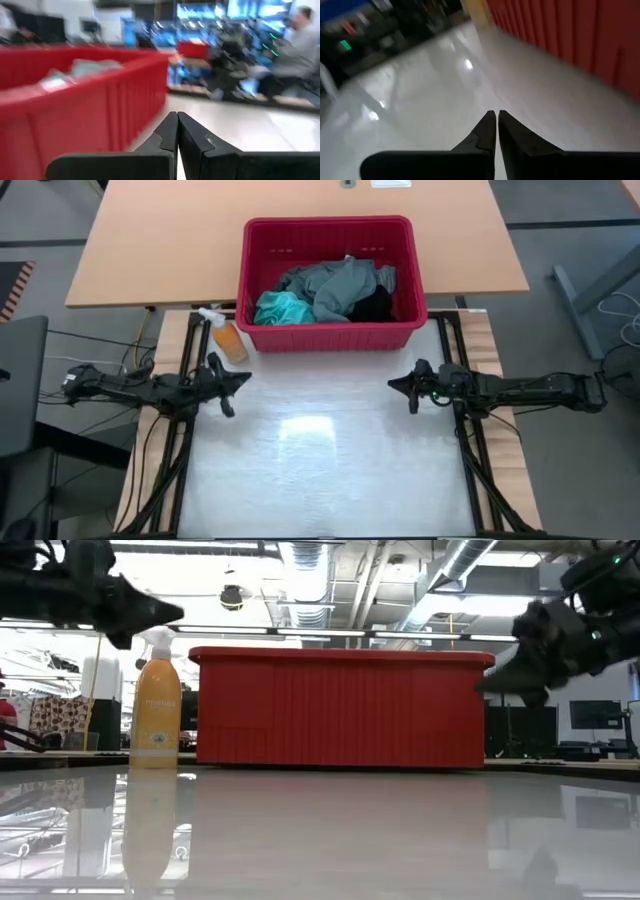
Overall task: Fold Laundry from Bin
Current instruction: Remove the gray pants from the red bin on the table
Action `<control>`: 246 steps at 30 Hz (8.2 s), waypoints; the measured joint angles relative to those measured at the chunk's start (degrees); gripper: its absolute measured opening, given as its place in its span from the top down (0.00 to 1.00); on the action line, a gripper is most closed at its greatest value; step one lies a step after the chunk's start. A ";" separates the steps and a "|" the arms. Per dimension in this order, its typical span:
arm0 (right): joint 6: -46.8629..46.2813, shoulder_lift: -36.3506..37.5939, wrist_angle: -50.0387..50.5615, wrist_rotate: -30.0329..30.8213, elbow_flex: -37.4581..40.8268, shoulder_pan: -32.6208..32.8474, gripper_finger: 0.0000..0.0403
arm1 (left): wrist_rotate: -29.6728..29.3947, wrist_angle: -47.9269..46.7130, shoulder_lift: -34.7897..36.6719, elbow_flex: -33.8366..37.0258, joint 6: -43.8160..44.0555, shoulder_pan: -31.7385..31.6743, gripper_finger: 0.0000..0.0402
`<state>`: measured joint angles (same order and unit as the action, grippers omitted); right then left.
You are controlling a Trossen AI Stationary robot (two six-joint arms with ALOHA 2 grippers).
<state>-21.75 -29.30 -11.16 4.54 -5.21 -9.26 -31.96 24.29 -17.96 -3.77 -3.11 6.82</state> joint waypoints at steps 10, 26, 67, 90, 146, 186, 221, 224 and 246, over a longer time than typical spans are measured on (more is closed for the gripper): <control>6.98 -0.02 -20.82 -0.04 -0.86 0.00 0.88 | 3.10 23.16 -22.87 -5.15 -9.25 -10.27 1.00; 22.65 -6.66 -9.15 -0.57 -14.28 -1.83 0.88 | 15.12 -15.57 -64.65 -61.38 -17.46 -29.93 0.97; 26.28 -20.52 2.10 -0.48 -22.71 -9.29 0.88 | 30.77 -77.20 -114.13 -129.26 -13.86 -50.29 0.66; 26.48 -19.92 -1.99 -0.68 -22.71 -4.19 0.88 | 34.99 -73.00 -93.26 -131.17 -16.17 -42.17 1.00; 26.72 -10.82 -1.77 -6.05 -28.06 23.26 0.88 | 14.50 -95.16 -73.98 -92.36 47.80 31.49 1.00; 26.15 -15.65 -1.15 -6.01 -28.02 20.53 0.88 | -28.55 -85.80 -72.23 -74.69 0.99 7.24 0.68; 25.22 -17.18 1.16 -6.01 -28.02 20.07 0.88 | 4.47 -86.54 -72.67 -74.71 -11.26 -3.46 0.68; 25.21 -17.18 1.16 -6.01 -28.02 20.00 0.88 | -0.78 -86.31 -72.25 -74.71 -11.35 -3.45 0.68; 25.23 -17.18 0.88 -6.01 -28.02 20.11 0.88 | -1.05 -78.70 -72.18 -74.66 -17.45 -10.90 0.68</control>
<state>3.49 -46.48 -10.28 -1.48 -33.23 10.85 -33.00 -54.41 -90.14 -78.43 -20.56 -4.08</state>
